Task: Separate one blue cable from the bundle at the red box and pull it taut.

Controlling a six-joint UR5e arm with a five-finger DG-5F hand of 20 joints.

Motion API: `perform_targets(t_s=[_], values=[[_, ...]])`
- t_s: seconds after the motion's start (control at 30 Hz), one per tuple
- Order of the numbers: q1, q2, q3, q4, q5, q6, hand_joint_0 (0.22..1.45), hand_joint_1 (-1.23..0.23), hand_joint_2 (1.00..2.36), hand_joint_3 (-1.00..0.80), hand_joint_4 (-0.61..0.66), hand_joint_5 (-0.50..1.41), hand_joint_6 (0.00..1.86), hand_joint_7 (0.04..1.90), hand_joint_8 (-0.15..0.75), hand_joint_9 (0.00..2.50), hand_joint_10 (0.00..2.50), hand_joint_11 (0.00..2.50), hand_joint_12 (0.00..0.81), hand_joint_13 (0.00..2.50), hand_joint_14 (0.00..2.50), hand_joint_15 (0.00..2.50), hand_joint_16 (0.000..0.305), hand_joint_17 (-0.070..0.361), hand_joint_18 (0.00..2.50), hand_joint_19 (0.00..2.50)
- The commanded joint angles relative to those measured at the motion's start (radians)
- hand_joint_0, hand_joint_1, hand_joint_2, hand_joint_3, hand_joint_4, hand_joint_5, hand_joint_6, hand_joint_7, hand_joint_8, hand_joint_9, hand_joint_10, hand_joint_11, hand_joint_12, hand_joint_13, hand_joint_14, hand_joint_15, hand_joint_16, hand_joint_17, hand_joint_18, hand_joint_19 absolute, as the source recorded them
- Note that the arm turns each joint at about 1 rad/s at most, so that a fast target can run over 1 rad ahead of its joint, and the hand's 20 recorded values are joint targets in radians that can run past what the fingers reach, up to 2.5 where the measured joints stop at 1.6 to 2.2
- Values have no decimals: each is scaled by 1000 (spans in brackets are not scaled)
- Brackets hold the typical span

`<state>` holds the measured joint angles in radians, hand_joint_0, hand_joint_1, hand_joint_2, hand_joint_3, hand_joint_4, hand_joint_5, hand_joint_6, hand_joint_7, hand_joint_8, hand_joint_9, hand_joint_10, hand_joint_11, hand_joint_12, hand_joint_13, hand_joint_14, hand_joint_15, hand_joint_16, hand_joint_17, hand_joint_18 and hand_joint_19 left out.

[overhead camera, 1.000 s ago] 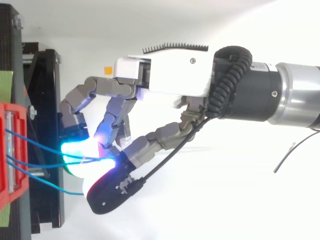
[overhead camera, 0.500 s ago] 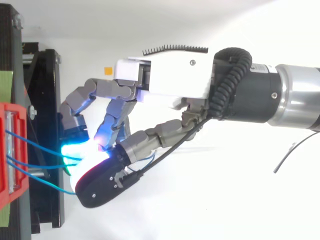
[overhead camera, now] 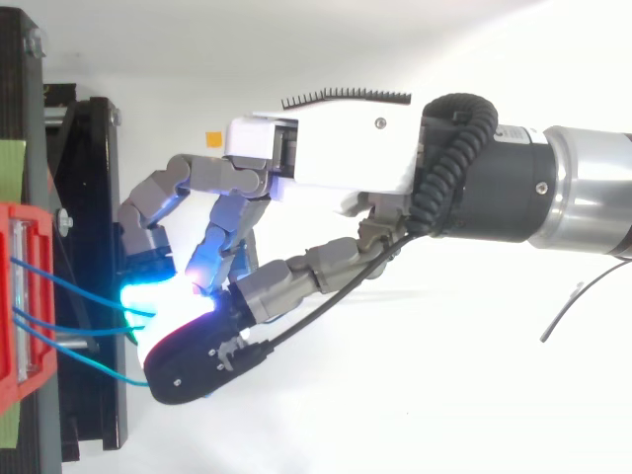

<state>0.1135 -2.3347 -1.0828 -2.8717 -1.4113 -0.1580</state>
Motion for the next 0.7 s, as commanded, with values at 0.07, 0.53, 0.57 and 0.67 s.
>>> perform_targets(t_s=[0.07,0.53,0.57,0.67], values=[[0,0,0,-1,0,0,782,-909,1000,-499,51,-192,906,1156,273,1093,25,1277,375,1003,28,752,53,119,946,853],[2,0,0,-1,0,0,704,-891,1000,-500,106,-178,913,1163,288,1134,24,1284,365,1015,29,754,52,117,951,860],[2,0,0,-1,0,0,635,-844,1000,-500,115,-174,911,1140,294,1154,25,1292,367,1024,29,760,52,117,959,890],[2,0,0,-3,0,5,553,-781,1000,-500,128,-172,904,1123,301,1164,24,1304,384,1042,28,765,55,123,987,897]])
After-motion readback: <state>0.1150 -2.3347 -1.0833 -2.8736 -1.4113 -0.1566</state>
